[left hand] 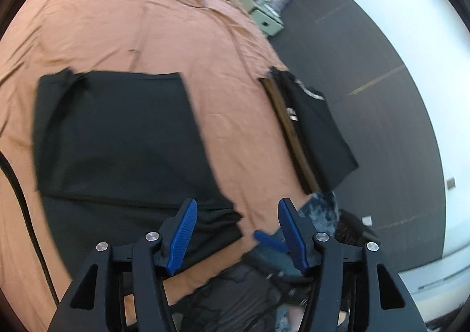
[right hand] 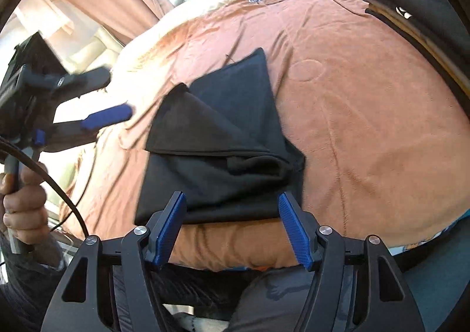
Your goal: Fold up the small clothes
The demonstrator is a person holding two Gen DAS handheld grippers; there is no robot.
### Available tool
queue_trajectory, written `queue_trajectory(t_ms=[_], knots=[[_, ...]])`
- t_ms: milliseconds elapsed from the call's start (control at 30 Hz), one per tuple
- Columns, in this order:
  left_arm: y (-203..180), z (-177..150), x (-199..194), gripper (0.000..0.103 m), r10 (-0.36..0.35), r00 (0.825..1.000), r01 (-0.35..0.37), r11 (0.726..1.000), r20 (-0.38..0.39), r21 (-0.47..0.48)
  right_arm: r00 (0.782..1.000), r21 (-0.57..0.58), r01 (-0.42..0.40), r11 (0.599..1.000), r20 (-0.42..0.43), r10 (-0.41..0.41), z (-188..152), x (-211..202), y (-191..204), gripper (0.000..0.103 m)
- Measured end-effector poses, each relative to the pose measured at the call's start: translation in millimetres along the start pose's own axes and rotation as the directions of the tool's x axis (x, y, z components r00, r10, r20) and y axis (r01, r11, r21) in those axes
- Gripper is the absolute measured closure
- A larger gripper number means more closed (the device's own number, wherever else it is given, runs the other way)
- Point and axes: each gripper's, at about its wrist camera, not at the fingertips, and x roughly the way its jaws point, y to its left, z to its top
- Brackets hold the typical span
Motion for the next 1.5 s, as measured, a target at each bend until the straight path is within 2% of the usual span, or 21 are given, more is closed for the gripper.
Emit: queue_trajectory(t_ms=[67,133,200,300,400,567,633,700,767,833,867,967,1133,1200,1300,1367,1400,1433,1467,1500], knots=[[14.9,-4.0,-5.4,0.044,0.03,0.999,-0.03,0.999,0.012,-0.028,1.0,-0.013,0.019,1.0,-0.005,-0.019,3.4,3.2,-2.1,0.04],[34.5,-11.2,-13.3,0.044,0.064,0.998,-0.063,0.996,0.023,-0.061,0.999,-0.038,0.035,0.999,-0.014,-0.036,7.4,6.2,-1.6,0.048],[54.6,-19.6,-20.1,0.044,0.102,0.994,-0.099,0.99,0.029,-0.096,0.998,-0.066,0.053,0.996,-0.023,-0.054,13.3,10.9,0.5,0.049],[85.2,-35.7,-26.7,0.044,0.175,0.984,-0.168,0.975,0.031,-0.147,0.995,-0.108,0.082,0.991,-0.049,-0.087,22.6,23.3,2.2,0.057],[110.8,-53.5,-29.6,0.044,0.217,0.976,-0.209,0.956,0.02,-0.204,0.988,-0.128,0.119,0.985,-0.08,-0.13,29.9,33.5,2.0,0.058],[132.4,-78.6,-22.7,0.045,0.225,0.974,-0.219,0.94,-0.01,-0.26,0.981,-0.105,0.139,0.985,-0.119,-0.151,37.4,47.9,-0.2,0.077],[135.0,-86.6,-17.2,0.047,0.22,0.975,-0.218,0.939,-0.023,-0.267,0.981,-0.092,0.142,0.986,-0.121,-0.153,38.8,50.0,-1.5,0.094],[136.1,-91.1,-11.0,0.054,0.218,0.975,-0.219,0.939,-0.035,-0.264,0.983,-0.079,0.135,0.988,-0.114,-0.143,38.8,48.5,-2.4,0.097],[137.5,-95.0,-9.4,0.059,0.232,0.972,-0.233,0.941,-0.034,-0.247,0.985,-0.078,0.129,0.989,-0.102,-0.137,37.4,44.1,-2.6,0.099],[135.5,-95.0,-6.5,0.073,0.253,0.967,-0.256,0.939,-0.039,-0.228,0.987,-0.082,0.126,0.989,-0.094,-0.134,34.4,39.2,-2.2,0.1],[135.1,-94.7,-4.9,0.084,0.265,0.963,-0.269,0.937,-0.047,-0.224,0.987,-0.083,0.124,0.989,-0.09,-0.131,32.8,36.3,-2.0,0.1],[135.3,-93.8,-5.4,0.089,0.28,0.959,-0.284,0.935,-0.048,-0.214,0.988,-0.077,0.126,0.989,-0.082,-0.132,28.8,29.9,-2.0,0.1],[136.2,-93.9,-5.8,0.09,0.289,0.956,-0.293,0.934,-0.052,-0.202,0.986,-0.065,0.131,0.989,-0.092,-0.137,16.3,22.4,-2.1,0.1],[137.1,-94.8,-5.9,0.09,0.286,0.957,-0.292,0.936,-0.055,-0.199,0.977,-0.09,0.167,0.982,-0.118,-0.177,11.1,26.1,-0.8,0.1],[138.5,-91.3,-7.6,0.09,0.272,0.961,-0.278,0.938,-0.058,-0.206,0.964,-0.151,0.226,0.962,-0.107,-0.243,11.9,26.8,10.2,0.098],[141.3,-87.3,-11.0,0.089,0.261,0.964,-0.265,0.939,-0.048,-0.22,0.961,-0.194,0.242,0.951,-0.088,-0.262,16.5,25.5,22.0,0.092],[143.6,-84.6,-13.2,0.087,0.253,0.967,-0.255,0.939,-0.04,-0.229,0.962,-0.213,0.239,0.947,-0.081,-0.261,19.2,25.8,27.0,0.076],[145.5,-82.9,-14.9,0.085,0.247,0.968,-0.248,0.94,-0.032,-0.236,0.964,-0.229,0.233,0.945,-0.074,-0.256,22.6,26.1,32.6,0.049],[147.5,-80.8,-16.3,0.079,0.245,0.969,-0.243,0.939,-0.024,-0.242,0.966,-0.247,0.23,0.941,-0.063,-0.253,25.6,27.3,39.7,0.038],[150.0,-78.7,-18.3,0.074,0.247,0.969,-0.243,0.938,-0.016,-0.247,0.966,-0.263,0.235,0.936,-0.048,-0.256,28.5,28.2,45.7,0.032]])
